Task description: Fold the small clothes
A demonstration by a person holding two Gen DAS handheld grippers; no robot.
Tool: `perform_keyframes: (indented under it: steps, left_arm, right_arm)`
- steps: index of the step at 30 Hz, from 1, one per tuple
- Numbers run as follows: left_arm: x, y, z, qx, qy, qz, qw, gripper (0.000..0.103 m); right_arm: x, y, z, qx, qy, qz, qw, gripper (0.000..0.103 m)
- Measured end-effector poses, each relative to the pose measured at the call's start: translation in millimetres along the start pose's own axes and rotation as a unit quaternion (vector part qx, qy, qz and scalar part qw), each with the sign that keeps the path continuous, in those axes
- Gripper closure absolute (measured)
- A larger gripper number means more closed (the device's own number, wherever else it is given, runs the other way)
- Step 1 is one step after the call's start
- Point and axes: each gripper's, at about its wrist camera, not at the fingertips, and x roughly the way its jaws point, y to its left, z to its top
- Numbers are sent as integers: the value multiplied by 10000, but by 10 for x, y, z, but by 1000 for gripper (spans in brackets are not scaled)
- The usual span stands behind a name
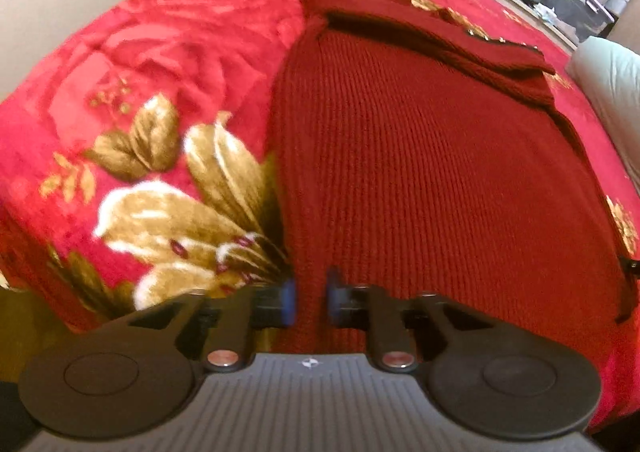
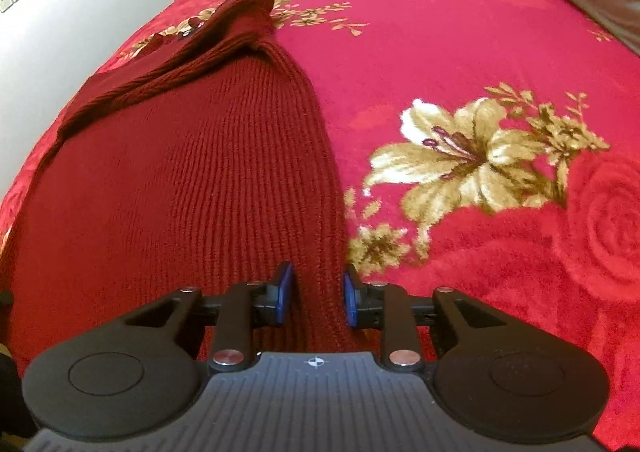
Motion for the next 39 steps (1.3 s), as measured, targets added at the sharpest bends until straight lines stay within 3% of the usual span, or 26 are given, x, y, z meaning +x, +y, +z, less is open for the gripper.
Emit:
perform_keyframes:
  steps: [1,6,9,11,12,18,19,20,22,25,27,29,30,31,32,35,36,37,38,39]
  left_arm:
    - [-31,-2,6,7,-98,14,10000,91]
    - [-217,-39,42,104,-736,169,9971,92]
    - [-103,-14,42,-46,-239,-98,9997,90]
    - [20,3,-1,-124,155,-168,9997,83]
    - [28,-17,-12,-25,163,-73,9998,77]
    - [46,-11,-21,2,199,-72,9998,76]
    - [41,-22,-18,38,153,-54,9999,89]
    - [23,-27,-12,74,40,9,10000,91]
    - [-91,-38,9,72,-413,197,9989,92]
    - [-182,-62,35,83,-685,23,9976,92]
    - [-94,-78,26,72,-372,-172,9991,91]
    - [45,-99,-14,129,51,-78,9999,85]
    - [71,-112,-19,211,98,31,9997,76]
    - [73,-107,-16,204,100,45,9997,76]
    - [68,-94,-10,144,105,11,9998,76]
    - [68,-56,-7,9,99,-13,9999,74]
    - [57,-51,-6,2,63,6,10000,79]
    - [39,-55,0,20,-16,57,10000,91]
    - [15,-58,11,40,-89,87,9999,90]
    - [-12,-40,16,36,-159,89,9998,90]
  right_arm:
    - [-11,-1,3,1,-58,-11,10000,92]
    - [-112,-65,56,154,-407,9,9991,92]
    - [-65,-63,51,125,-303,7,9995,91]
    - [16,-49,20,68,-43,0,10000,82]
    - [40,-28,1,7,8,-54,10000,80]
    - [61,60,-14,-225,15,-129,9997,77]
    - [63,70,-17,-265,3,-132,9996,81]
    - [56,85,-18,-306,-31,-151,9994,90]
    - [8,107,-5,-356,-182,-161,9991,92]
    - [-108,43,44,-105,-509,-28,9986,92]
    - [-131,-1,64,18,-604,-23,9982,91]
    - [-62,-19,62,77,-418,-56,9991,85]
    - [-5,-12,44,51,-255,-116,9996,80]
    - [57,7,22,-38,-78,-175,9998,73]
    - [83,45,-6,-191,-73,-235,9995,73]
    - [70,129,-2,-405,-126,-366,9984,73]
    - [71,119,-3,-365,-124,-351,9986,73]
    - [72,109,-5,-315,-129,-335,9989,79]
    - [67,103,-6,-283,-155,-310,9990,88]
    - [54,105,-7,-273,-187,-266,9991,90]
